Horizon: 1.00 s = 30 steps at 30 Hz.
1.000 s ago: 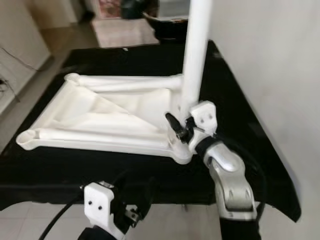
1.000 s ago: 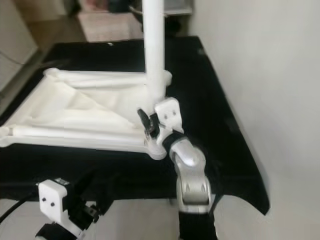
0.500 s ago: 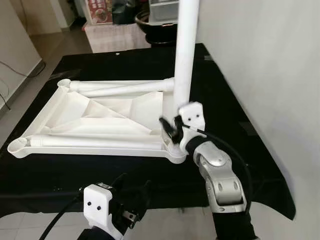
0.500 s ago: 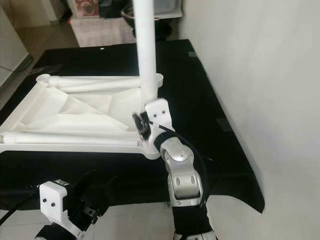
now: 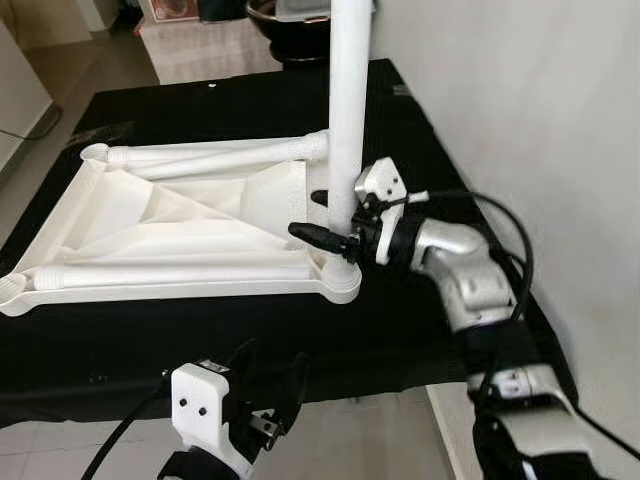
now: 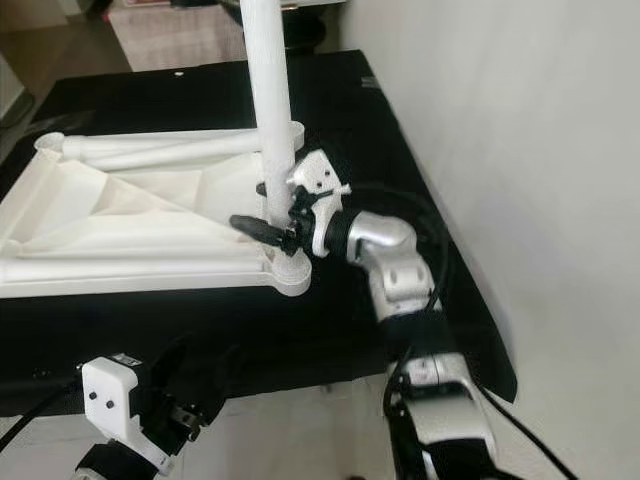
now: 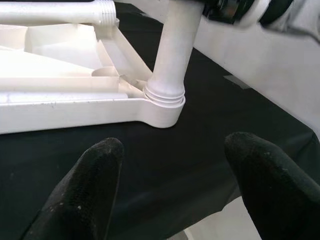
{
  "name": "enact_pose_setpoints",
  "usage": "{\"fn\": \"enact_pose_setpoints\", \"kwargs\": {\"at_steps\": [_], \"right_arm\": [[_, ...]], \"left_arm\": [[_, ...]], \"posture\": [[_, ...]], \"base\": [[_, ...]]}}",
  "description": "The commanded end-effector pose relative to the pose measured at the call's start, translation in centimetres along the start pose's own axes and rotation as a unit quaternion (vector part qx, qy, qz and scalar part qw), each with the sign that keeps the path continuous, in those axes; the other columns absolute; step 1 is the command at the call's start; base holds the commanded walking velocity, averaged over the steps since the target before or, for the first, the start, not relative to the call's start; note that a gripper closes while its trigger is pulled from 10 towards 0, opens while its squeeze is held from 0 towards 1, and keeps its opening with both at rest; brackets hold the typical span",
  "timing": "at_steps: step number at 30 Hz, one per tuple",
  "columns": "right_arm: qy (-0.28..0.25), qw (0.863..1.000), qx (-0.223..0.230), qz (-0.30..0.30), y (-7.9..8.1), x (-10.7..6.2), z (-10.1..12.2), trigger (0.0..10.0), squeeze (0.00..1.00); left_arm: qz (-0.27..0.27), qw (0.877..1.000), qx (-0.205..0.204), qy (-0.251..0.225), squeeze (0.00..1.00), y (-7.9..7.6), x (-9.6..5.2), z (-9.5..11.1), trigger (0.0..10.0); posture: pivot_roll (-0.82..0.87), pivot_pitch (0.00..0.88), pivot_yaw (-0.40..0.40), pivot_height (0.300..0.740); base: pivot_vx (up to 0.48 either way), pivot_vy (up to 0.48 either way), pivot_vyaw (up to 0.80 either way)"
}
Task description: Building children table
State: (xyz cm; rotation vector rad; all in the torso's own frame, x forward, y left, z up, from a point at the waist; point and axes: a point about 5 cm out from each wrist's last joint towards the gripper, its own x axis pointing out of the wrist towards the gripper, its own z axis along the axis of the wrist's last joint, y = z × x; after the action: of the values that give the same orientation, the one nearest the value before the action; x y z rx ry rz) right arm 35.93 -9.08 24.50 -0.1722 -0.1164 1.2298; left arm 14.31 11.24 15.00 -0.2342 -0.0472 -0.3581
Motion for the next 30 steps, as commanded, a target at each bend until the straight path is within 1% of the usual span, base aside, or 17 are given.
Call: {"fn": "enact_pose_setpoints", "kwargs": {"at_steps": [1, 2, 3, 9, 15, 19, 20, 21, 22, 23, 24, 25, 26, 27, 28, 29, 30], "right_arm": [[-0.011, 0.998, -0.006, 0.061, -0.4, 0.9, 0.8, 10.0, 0.00], [-0.011, 0.998, -0.006, 0.061, -0.4, 0.9, 0.8, 10.0, 0.00], [-0.010, 0.998, -0.005, 0.070, -0.7, 0.9, 1.1, 0.0, 0.00], [0.013, 0.989, -0.009, 0.145, -1.0, 0.4, 1.3, 0.0, 0.00], [0.017, 0.989, -0.005, 0.148, -1.1, 0.0, 0.9, 0.0, 0.00], [0.015, 0.993, -0.009, 0.115, -1.0, -0.3, -0.2, 0.0, 0.00], [0.018, 0.996, -0.019, 0.089, -1.0, -0.4, -0.6, 0.0, 0.00], [0.031, 0.999, 0.002, -0.026, -0.7, -0.3, -2.1, 0.0, 0.00], [0.031, 0.999, 0.002, -0.026, -0.7, -0.3, -2.1, 0.0, 0.00], [0.043, 0.993, 0.008, -0.108, -0.5, -0.1, -2.8, 0.0, 0.00], [0.050, 0.985, 0.011, -0.163, -0.4, -0.1, -3.2, 0.0, 0.00], [0.049, 0.958, 0.054, -0.276, 1.8, 0.3, -4.1, 0.0, 0.00], [0.049, 0.958, 0.054, -0.276, 1.8, 0.3, -4.1, 0.0, 0.00], [0.060, 0.939, 0.085, -0.328, 4.1, 0.5, -4.6, 0.0, 0.00], [0.060, 0.939, 0.085, -0.328, 4.1, 0.5, -4.6, 0.0, 0.00], [0.059, 0.917, 0.094, -0.383, 5.5, 0.1, -4.6, 0.0, 0.00], [0.061, 0.909, 0.099, -0.401, 6.4, 0.5, -4.9, 0.0, 0.00]], "left_arm": [[0.002, 1.000, 0.004, 0.000, 0.00, -0.2, -0.3, 0.1, 10.0], [0.002, 1.000, 0.004, 0.000, 0.00, -0.2, -0.3, 0.1, 10.0], [0.002, 1.000, 0.004, 0.001, 0.00, -0.2, -0.4, 0.1, 10.0], [0.002, 1.000, 0.004, 0.004, 0.00, -0.2, -0.5, 0.1, 10.0], [0.002, 1.000, 0.002, 0.004, 0.00, -0.2, -0.4, 0.0, 10.0], [0.001, 1.000, 0.001, 0.005, 0.00, -0.2, -0.4, -0.1, 10.0], [0.001, 1.000, 0.001, 0.004, 0.00, -0.2, -0.4, -0.1, 10.0], [0.002, 1.000, 0.001, 0.003, 0.00, -0.2, -0.4, -0.1, 10.0], [0.002, 1.000, 0.001, 0.003, 0.00, -0.2, -0.4, -0.1, 10.0], [0.001, 1.000, 0.001, 0.003, 0.00, -0.1, -0.4, -0.1, 10.0], [0.001, 1.000, 0.001, 0.002, 0.00, -0.1, -0.3, -0.1, 10.0], [0.001, 1.000, 0.001, 0.002, 0.00, 0.0, -0.3, 0.0, 10.0], [0.001, 1.000, 0.001, 0.002, 0.00, 0.0, -0.3, 0.0, 10.0], [0.000, 1.000, 0.002, 0.002, 0.00, 0.2, -0.2, 0.0, 10.0], [0.000, 1.000, 0.002, 0.002, 0.00, 0.2, -0.2, 0.0, 10.0], [0.000, 1.000, 0.002, 0.001, 0.00, 0.3, -0.1, 0.0, 10.0], [-0.001, 1.000, 0.002, 0.002, 0.00, 0.4, 0.0, -0.1, 10.0]], "posture": [[0.15, 0.180, 0.014, 0.740], [0.15, 0.180, 0.014, 0.740], [0.15, 0.181, 0.015, 0.740], [0.14, 0.181, 0.015, 0.740], [0.12, 0.171, 0.022, 0.740], [0.12, 0.164, 0.022, 0.740], [0.11, 0.163, 0.020, 0.740], [0.10, 0.164, 0.016, 0.740], [0.10, 0.164, 0.016, 0.740], [0.10, 0.163, 0.014, 0.740], [0.10, 0.164, 0.015, 0.740], [0.09, 0.165, 0.014, 0.740], [0.09, 0.165, 0.014, 0.740], [0.09, 0.164, 0.031, 0.740], [0.09, 0.164, 0.031, 0.740], [0.08, 0.165, 0.033, 0.740], [0.06, 0.149, 0.043, 0.740]], "base": [[0.000, 0.000, 0.00], [0.000, 0.000, 0.00], [0.000, 0.000, 0.00], [0.000, 0.000, 0.00], [0.000, 0.000, 0.00], [0.000, 0.000, 0.00], [0.000, 0.000, 0.00], [0.000, 0.000, 0.00], [0.000, 0.000, 0.00], [0.000, 0.000, 0.00], [0.000, 0.000, 0.00], [0.000, 0.000, 0.00], [0.000, 0.000, 0.00], [0.000, 0.000, 0.00], [0.000, 0.000, 0.00], [0.000, 0.000, 0.00], [0.000, 0.000, 0.00]]}}
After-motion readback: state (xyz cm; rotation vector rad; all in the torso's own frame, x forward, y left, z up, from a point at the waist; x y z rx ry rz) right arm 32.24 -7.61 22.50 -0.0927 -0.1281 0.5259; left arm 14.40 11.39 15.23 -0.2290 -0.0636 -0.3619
